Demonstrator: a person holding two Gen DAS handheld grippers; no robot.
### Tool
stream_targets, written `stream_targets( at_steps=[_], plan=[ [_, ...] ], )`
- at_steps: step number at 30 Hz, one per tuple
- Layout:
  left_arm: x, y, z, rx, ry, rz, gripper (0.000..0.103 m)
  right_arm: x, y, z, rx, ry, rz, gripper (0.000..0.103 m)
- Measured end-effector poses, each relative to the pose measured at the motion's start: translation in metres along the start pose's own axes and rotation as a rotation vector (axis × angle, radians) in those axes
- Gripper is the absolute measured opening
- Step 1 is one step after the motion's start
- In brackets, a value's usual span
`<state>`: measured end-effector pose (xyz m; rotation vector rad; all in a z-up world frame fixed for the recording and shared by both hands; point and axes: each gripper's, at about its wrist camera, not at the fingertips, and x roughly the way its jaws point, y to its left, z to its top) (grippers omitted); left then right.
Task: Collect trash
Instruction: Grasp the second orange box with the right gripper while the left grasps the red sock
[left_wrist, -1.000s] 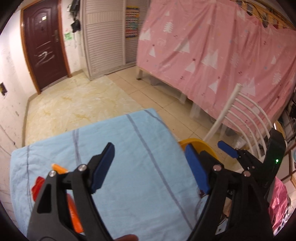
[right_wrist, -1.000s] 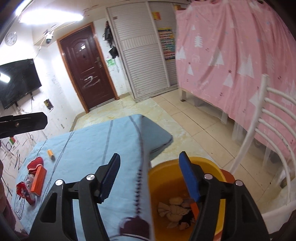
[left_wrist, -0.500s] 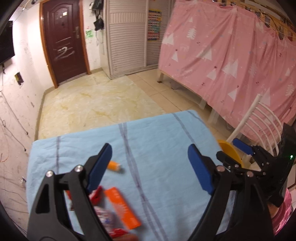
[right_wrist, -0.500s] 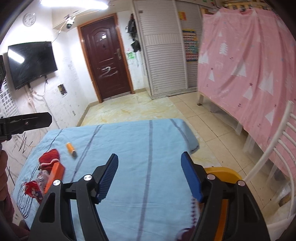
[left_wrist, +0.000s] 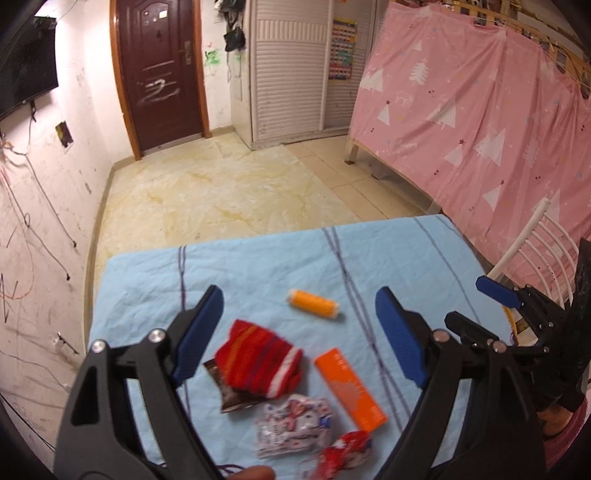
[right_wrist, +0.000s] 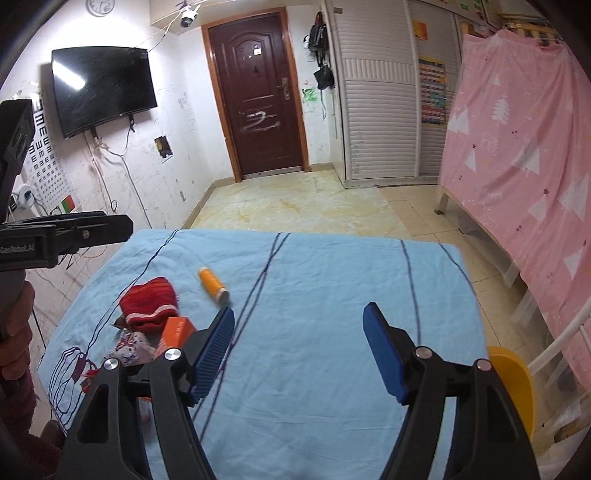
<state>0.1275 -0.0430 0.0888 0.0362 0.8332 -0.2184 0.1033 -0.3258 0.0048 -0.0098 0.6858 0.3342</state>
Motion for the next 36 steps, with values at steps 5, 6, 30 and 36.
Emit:
stream_targets(
  at_steps=[5, 6, 30, 36],
  plan=[
    [0.006, 0.021, -0.01, -0.027, 0.027, -0.006, 0.081, 0.009, 0.022, 0.0, -0.023, 0.023, 0.016, 0.066],
    [0.008, 0.025, -0.013, -0.03, 0.035, -0.007, 0.081, 0.011, 0.027, 0.0, -0.028, 0.028, 0.021, 0.066],
    [0.069, 0.061, -0.046, -0.047, 0.171, -0.084, 0.081, 0.061, 0.095, -0.019, -0.123, 0.192, 0.152, 0.066],
    [0.08, 0.052, -0.05, 0.006, 0.192, -0.102, 0.07, 0.068, 0.093, -0.021, -0.113, 0.219, 0.154, 0.066]
  ],
)
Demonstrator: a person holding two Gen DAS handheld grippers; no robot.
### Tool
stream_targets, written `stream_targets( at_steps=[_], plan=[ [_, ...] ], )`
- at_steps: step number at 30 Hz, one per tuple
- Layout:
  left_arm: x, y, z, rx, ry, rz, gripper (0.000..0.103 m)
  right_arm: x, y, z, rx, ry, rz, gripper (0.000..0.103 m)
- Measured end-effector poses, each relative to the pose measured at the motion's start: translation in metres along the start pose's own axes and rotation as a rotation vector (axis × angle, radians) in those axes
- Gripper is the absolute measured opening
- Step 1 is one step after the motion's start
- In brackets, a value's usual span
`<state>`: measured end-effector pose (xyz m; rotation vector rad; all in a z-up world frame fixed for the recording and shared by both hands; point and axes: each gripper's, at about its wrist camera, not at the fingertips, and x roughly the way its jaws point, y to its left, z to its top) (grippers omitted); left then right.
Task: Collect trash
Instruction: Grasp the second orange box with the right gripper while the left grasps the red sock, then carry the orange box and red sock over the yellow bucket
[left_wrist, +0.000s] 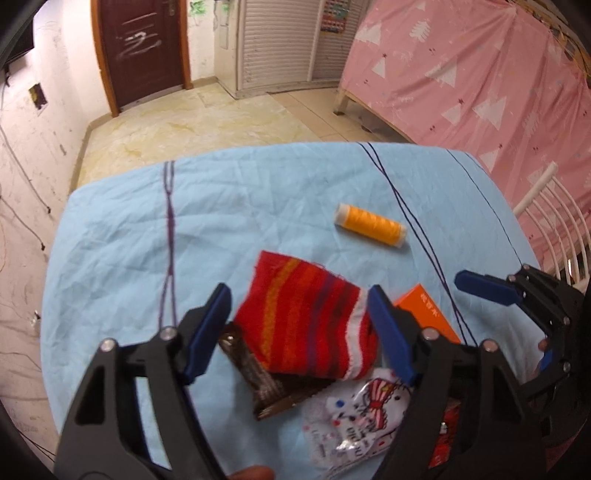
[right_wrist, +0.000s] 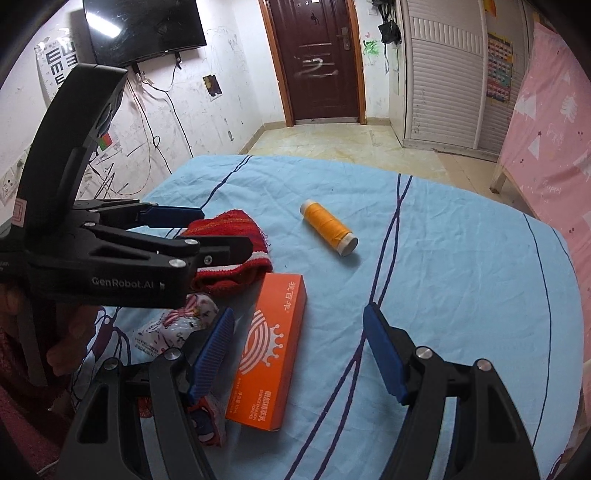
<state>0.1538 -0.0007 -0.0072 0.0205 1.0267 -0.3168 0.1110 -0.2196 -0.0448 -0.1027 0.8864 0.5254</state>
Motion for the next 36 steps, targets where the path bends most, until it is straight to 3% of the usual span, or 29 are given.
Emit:
stream_targets(
  at_steps=[5, 10, 11, 14, 16, 20, 24, 36],
  plan=[
    [0.005, -0.007, -0.002, 0.039, 0.005, 0.005, 0.059, 0.011, -0.001, -0.001, -0.011, 0.037, -0.04, 0.066],
    [0.005, -0.019, -0.005, 0.096, -0.005, -0.007, 0.03, 0.015, 0.001, -0.002, -0.015, 0.036, -0.051, 0.066],
    [0.004, -0.021, -0.005, 0.101, -0.009, -0.005, 0.028, 0.015, 0.0, -0.003, -0.011, 0.033, -0.053, 0.066],
    [0.001, -0.024, -0.004, 0.102, -0.023, -0.01, 0.026, 0.013, -0.003, -0.002, 0.001, 0.024, -0.051, 0.057],
    [0.0, -0.023, -0.004, 0.1, -0.024, -0.014, 0.021, 0.011, -0.005, -0.002, 0.007, 0.019, -0.055, 0.039],
    [-0.003, -0.018, -0.003, 0.078, -0.025, -0.032, 0.018, 0.009, -0.004, -0.004, -0.01, 0.018, -0.059, 0.018],
    [-0.009, -0.014, 0.0, 0.037, -0.03, -0.077, 0.017, 0.007, -0.004, -0.005, -0.011, 0.004, -0.061, 0.016],
    [-0.044, -0.033, 0.012, 0.044, -0.116, -0.045, 0.017, -0.027, -0.031, -0.011, 0.05, -0.079, -0.081, 0.016]
  ],
)
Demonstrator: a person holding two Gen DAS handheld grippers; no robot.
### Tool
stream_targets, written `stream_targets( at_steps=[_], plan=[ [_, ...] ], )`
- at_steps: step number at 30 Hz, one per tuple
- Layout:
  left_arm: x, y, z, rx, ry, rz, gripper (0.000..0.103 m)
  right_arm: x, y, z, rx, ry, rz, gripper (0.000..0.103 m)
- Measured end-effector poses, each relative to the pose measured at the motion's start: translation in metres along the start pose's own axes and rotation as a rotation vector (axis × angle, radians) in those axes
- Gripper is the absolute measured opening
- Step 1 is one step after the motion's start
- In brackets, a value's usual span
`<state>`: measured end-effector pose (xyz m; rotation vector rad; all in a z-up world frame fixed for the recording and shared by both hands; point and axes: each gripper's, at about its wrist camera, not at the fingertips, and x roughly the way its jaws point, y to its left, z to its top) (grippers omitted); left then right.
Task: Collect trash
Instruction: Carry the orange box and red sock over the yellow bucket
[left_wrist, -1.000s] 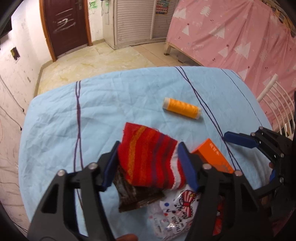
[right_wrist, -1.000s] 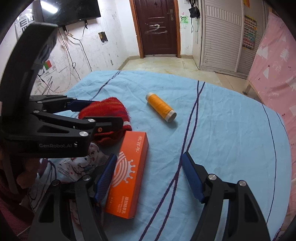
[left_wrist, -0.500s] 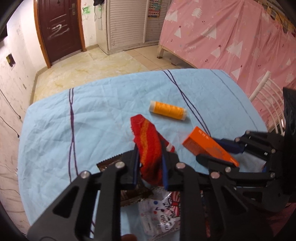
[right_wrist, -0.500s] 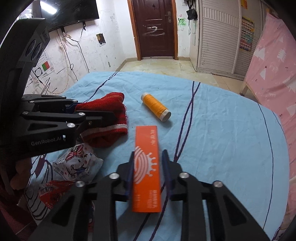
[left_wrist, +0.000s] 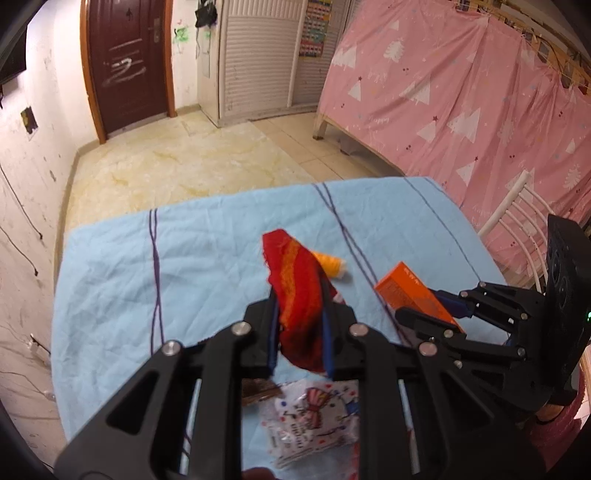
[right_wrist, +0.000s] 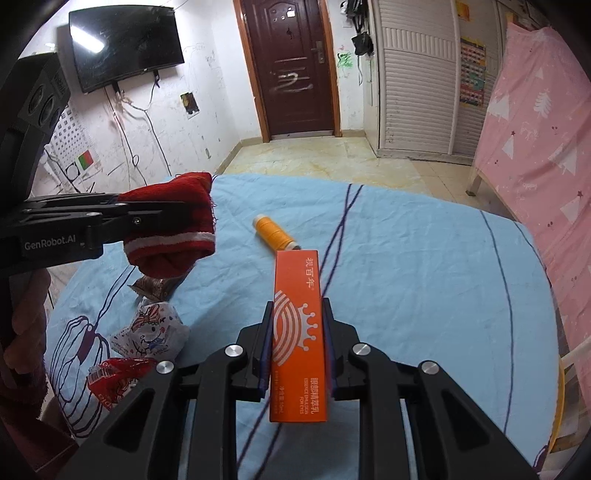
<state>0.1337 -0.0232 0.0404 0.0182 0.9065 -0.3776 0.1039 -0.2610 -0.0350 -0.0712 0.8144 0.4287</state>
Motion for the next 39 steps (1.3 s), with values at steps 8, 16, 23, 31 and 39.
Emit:
stream_targets(
  at_steps=[8, 16, 23, 31, 39],
  plan=[
    [-0.003, -0.037, 0.015, 0.045, -0.033, 0.015, 0.017, -0.026, -0.036, 0.0, 0.059, -0.059, -0.047, 0.016],
    [-0.002, -0.077, 0.028, 0.095, -0.051, -0.001, 0.017, -0.056, -0.082, -0.01, 0.12, -0.117, -0.115, 0.016],
    [0.006, -0.124, 0.038, 0.148, -0.047, -0.026, 0.017, -0.081, -0.124, -0.024, 0.178, -0.159, -0.17, 0.016],
    [0.022, -0.175, 0.044, 0.197, -0.025, -0.061, 0.017, -0.107, -0.176, -0.046, 0.252, -0.194, -0.238, 0.016],
    [0.038, -0.227, 0.046, 0.26, 0.003, -0.088, 0.017, -0.125, -0.221, -0.073, 0.328, -0.215, -0.278, 0.016]
  ],
)
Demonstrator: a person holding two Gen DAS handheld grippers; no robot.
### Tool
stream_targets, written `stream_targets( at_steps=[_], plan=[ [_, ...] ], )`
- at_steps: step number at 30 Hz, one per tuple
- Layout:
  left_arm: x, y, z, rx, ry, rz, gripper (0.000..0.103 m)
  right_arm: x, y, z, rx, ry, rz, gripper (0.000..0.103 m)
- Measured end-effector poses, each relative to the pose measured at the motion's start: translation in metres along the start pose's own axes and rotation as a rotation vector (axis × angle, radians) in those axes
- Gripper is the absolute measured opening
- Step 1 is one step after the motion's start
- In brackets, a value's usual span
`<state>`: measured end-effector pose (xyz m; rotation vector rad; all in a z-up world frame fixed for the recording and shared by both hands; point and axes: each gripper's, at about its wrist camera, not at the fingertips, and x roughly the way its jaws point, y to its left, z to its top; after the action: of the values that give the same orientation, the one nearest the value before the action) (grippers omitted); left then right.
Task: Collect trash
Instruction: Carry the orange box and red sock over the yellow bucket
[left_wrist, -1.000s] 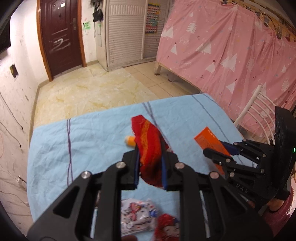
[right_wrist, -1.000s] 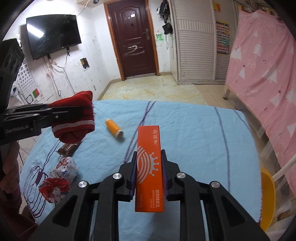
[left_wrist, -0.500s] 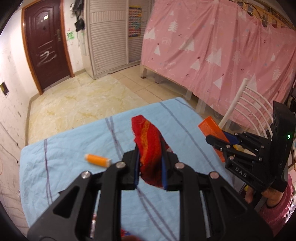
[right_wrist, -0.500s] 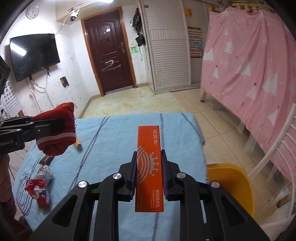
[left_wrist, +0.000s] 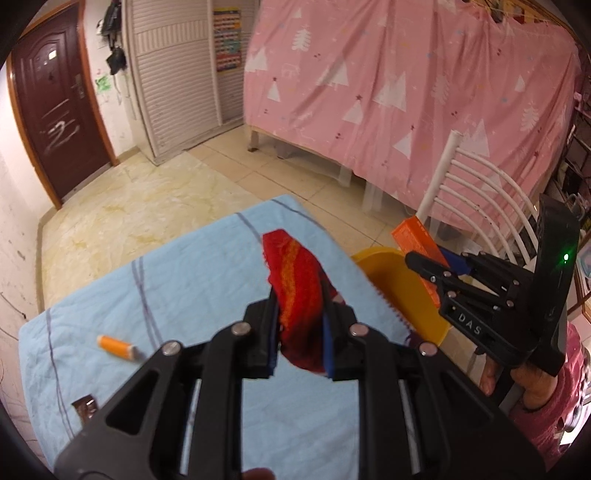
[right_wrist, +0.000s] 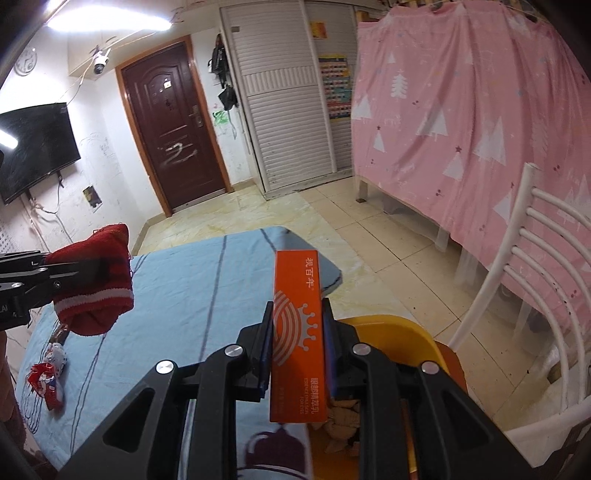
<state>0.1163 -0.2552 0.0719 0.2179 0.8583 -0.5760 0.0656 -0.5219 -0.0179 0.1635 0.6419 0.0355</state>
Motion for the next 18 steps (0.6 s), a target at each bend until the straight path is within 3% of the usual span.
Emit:
stream_targets(
  at_steps=[18],
  plan=[
    [0.058, -0.075, 0.028, 0.036, 0.081, -0.066, 0.017, 0.014, -0.073, -0.028, 0.15, 0.034, -0.01, 0.016]
  ],
)
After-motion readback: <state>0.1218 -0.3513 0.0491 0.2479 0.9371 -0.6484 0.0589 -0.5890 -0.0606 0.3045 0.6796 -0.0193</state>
